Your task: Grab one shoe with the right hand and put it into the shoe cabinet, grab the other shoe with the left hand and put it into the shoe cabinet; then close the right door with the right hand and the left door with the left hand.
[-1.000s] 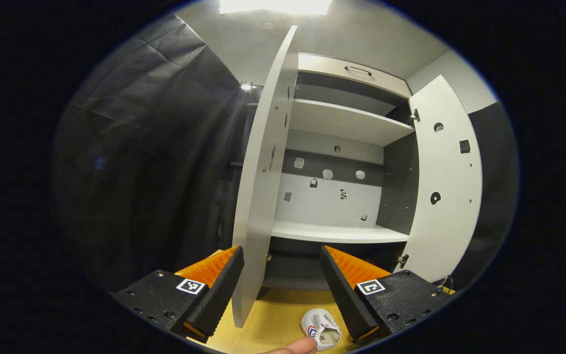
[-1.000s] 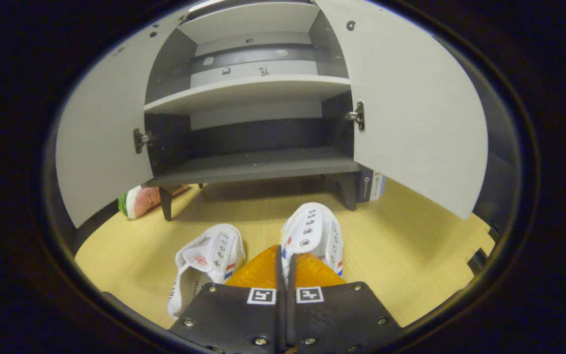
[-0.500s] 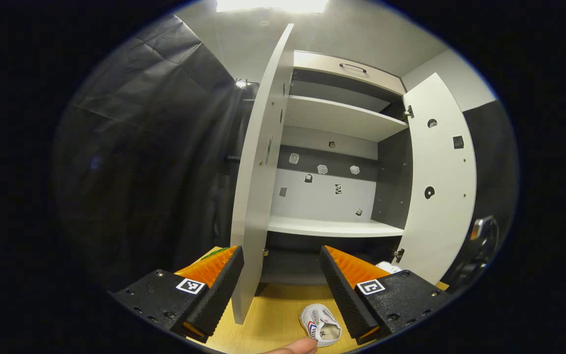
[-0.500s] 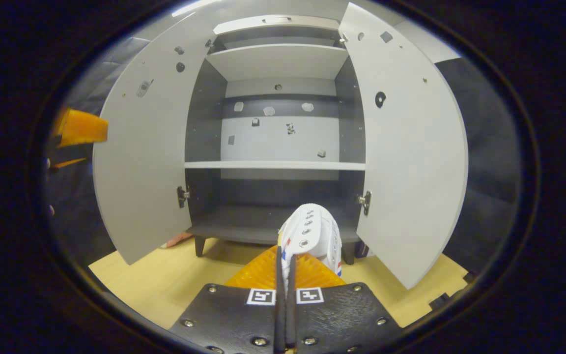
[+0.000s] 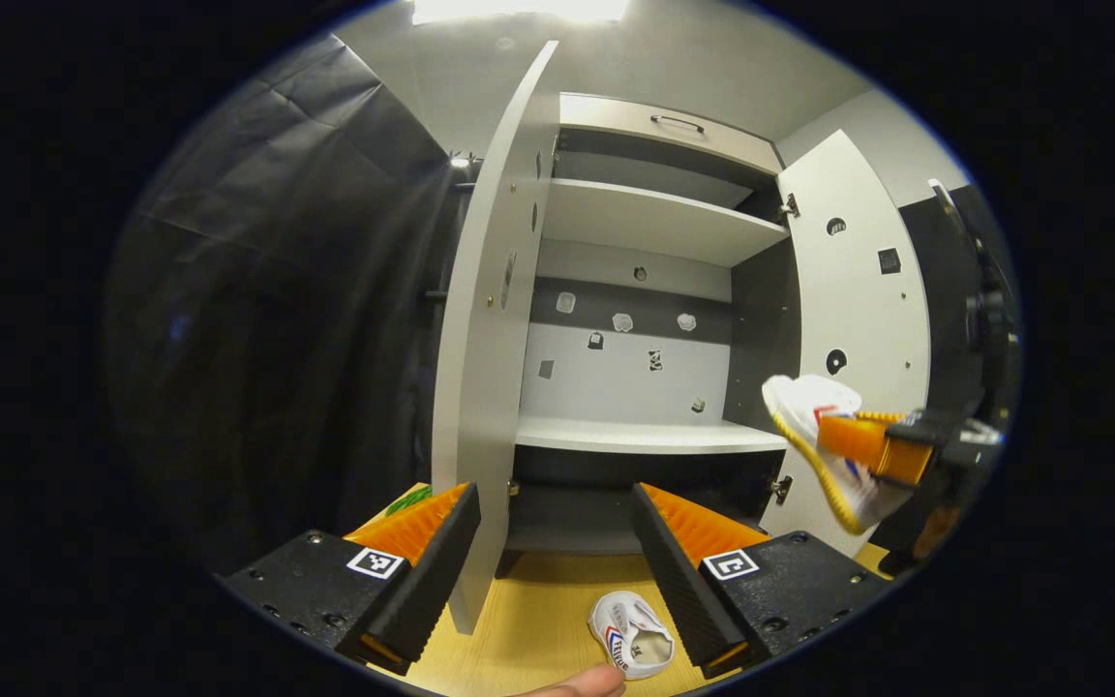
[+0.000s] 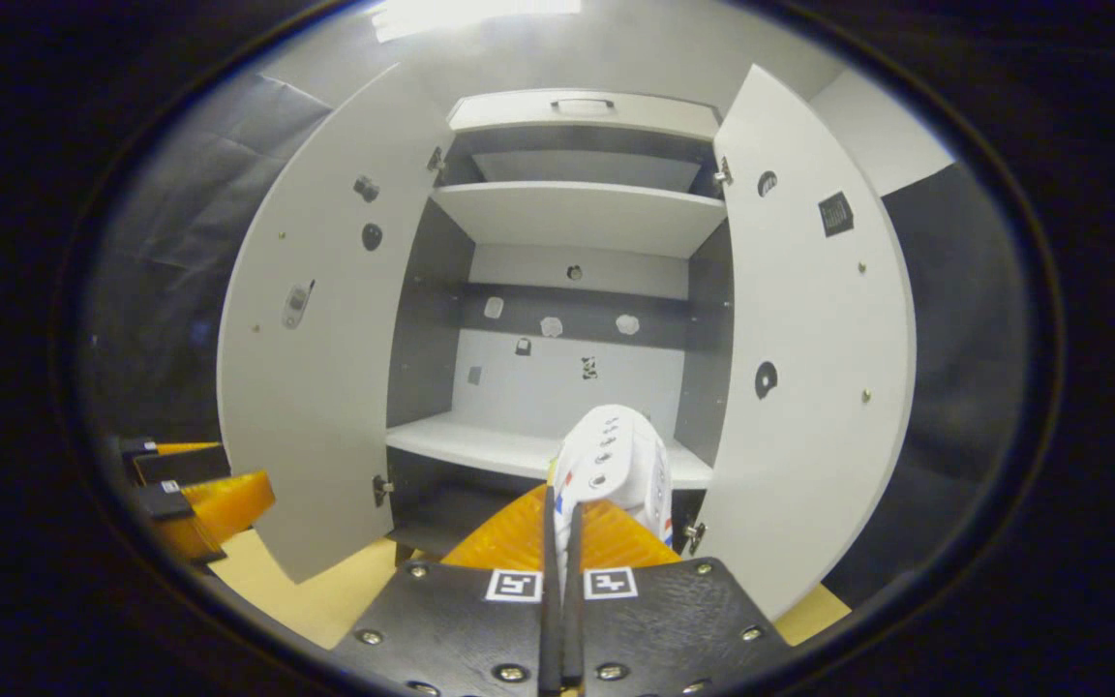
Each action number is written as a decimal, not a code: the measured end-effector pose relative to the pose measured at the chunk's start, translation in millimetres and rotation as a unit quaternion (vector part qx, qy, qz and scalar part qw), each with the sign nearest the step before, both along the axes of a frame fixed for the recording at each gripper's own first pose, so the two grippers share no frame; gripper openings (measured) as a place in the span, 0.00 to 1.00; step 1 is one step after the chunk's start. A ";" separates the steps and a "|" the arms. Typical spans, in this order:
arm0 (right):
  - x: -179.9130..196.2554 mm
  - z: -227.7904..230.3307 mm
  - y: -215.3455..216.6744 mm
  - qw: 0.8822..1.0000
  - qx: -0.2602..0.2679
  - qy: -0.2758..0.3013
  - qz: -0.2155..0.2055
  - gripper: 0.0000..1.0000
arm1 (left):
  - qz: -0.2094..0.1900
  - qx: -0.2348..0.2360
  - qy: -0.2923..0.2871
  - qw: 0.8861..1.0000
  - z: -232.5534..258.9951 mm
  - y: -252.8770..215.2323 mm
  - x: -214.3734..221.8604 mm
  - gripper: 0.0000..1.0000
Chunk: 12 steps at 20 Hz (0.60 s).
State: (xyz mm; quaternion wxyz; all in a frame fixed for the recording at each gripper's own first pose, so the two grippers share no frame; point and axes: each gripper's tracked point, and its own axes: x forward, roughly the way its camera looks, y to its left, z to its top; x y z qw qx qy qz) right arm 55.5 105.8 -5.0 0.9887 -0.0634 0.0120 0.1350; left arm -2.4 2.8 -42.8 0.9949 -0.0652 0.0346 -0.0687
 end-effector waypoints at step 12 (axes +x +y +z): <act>116.8 84.4 13.5 0.998 -0.060 -0.012 -0.011 0.01 | -0.018 -0.002 0.025 1.000 -17.7 -41.5 29.1 0.96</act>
